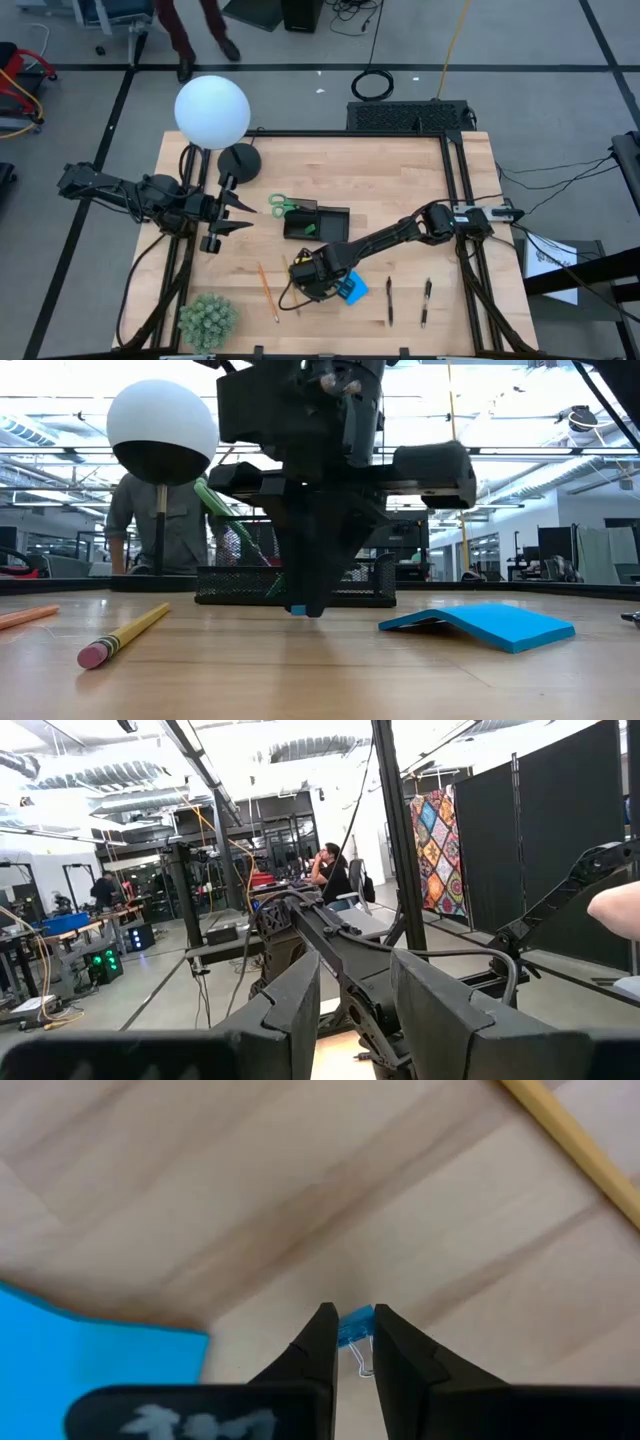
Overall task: Pick and place office supplies into organizer
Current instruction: Put the blue binder clip into the black desk organizer
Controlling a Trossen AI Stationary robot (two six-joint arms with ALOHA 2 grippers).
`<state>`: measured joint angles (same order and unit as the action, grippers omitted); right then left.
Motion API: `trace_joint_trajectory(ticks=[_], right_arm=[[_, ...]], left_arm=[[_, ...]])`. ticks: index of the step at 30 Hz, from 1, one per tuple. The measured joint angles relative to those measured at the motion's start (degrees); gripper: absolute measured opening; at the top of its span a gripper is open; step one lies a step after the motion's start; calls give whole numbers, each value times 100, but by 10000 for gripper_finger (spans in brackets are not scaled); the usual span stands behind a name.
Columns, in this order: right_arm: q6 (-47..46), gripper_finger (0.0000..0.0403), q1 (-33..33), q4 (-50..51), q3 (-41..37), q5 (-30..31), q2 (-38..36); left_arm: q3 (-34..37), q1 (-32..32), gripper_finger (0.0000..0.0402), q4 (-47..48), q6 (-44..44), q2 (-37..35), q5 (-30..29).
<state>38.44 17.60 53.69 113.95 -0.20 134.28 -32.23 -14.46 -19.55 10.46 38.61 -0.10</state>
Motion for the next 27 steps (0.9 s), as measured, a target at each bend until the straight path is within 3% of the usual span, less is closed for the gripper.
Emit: trace_joint_trajectory(ticks=[16, 27], right_arm=[[22, 30, -330, -153, 8, 352, -95], [-4, 30, -483, 11, 639, 488, -192]], left_arm=[[0, 0, 131, 0, 2, 0, 0], [0, -4, 131, 4, 5, -2, 10]])
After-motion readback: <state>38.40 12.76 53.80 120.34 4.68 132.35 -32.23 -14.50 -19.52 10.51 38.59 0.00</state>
